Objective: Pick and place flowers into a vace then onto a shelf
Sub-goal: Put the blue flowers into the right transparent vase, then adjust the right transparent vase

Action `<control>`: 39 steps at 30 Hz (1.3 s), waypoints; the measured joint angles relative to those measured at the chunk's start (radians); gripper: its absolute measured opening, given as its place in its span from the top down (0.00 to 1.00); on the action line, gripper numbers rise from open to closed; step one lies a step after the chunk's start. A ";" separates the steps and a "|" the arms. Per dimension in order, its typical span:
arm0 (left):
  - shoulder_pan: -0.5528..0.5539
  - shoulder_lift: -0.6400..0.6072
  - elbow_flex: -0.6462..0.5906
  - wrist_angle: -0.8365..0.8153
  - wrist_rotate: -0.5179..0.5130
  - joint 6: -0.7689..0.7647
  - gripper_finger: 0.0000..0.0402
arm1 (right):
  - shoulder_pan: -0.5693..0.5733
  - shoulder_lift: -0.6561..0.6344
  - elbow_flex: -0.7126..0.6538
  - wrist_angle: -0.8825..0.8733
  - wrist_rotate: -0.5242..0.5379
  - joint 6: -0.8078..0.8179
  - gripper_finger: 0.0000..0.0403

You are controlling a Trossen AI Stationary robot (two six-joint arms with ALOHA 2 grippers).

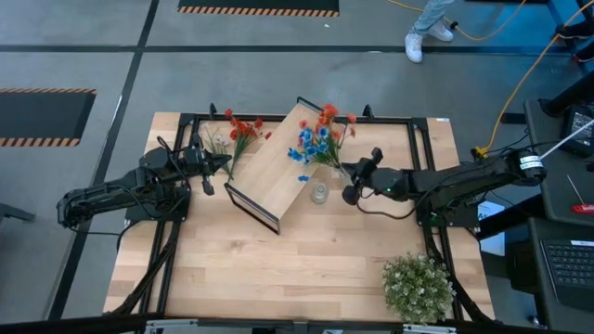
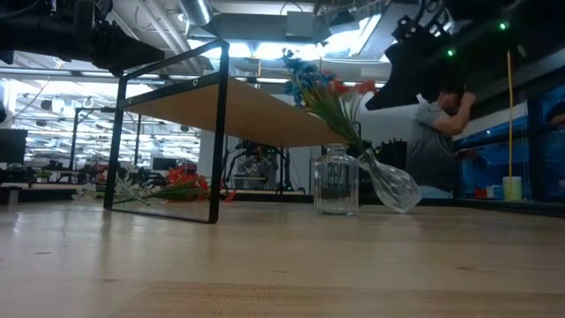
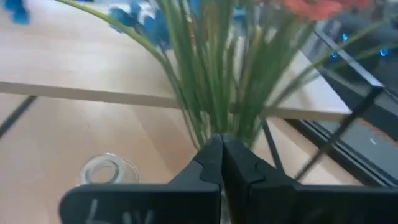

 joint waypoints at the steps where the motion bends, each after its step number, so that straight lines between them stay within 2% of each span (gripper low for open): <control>1: 0.000 0.000 0.000 0.000 0.000 0.000 0.99 | 0.000 0.000 0.025 -0.051 0.003 0.013 0.99; 8: 0.000 0.000 0.000 0.000 0.000 0.000 0.99 | 0.024 0.000 0.174 -0.312 -0.010 0.091 0.98; 13: 0.000 0.000 0.000 0.000 0.000 0.000 0.99 | 0.040 -0.001 0.240 -0.507 -0.013 0.184 0.94; 16: 0.000 0.000 0.000 0.000 0.000 0.000 0.99 | 0.040 -0.001 0.251 -0.579 -0.057 0.241 0.90; 20: 0.000 0.000 0.000 0.000 0.000 0.000 0.99 | 0.040 0.014 0.246 -0.585 -0.112 0.242 0.79; 30: 0.000 0.000 0.000 0.000 0.000 0.000 0.99 | 0.000 0.062 0.243 -0.643 -0.116 0.279 0.52; 39: 0.000 0.000 0.000 0.000 0.000 0.000 0.99 | -0.036 0.119 0.242 -0.642 -0.116 0.229 0.40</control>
